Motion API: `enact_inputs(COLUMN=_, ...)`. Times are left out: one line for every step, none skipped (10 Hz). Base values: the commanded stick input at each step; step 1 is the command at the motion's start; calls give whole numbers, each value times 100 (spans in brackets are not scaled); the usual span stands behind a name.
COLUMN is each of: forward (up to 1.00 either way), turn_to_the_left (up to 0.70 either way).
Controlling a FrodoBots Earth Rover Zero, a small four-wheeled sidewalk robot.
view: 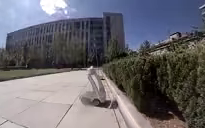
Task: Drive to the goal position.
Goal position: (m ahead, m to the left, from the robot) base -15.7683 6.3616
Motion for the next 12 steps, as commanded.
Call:
enact_inputs(forward=4, turn_to_the_left=0)
enact_inputs(forward=2, turn_to_the_left=0)
enact_inputs(forward=1, turn_to_the_left=0)
enact_inputs(forward=4, turn_to_the_left=0)
enact_inputs(forward=4, turn_to_the_left=0)
enact_inputs(forward=4, turn_to_the_left=0)
enact_inputs(forward=4, turn_to_the_left=0)
enact_inputs(forward=4, turn_to_the_left=0)
enact_inputs(forward=4, turn_to_the_left=0)
enact_inputs(forward=4, turn_to_the_left=0)
enact_inputs(forward=4, turn_to_the_left=0)
enact_inputs(forward=3, turn_to_the_left=0)
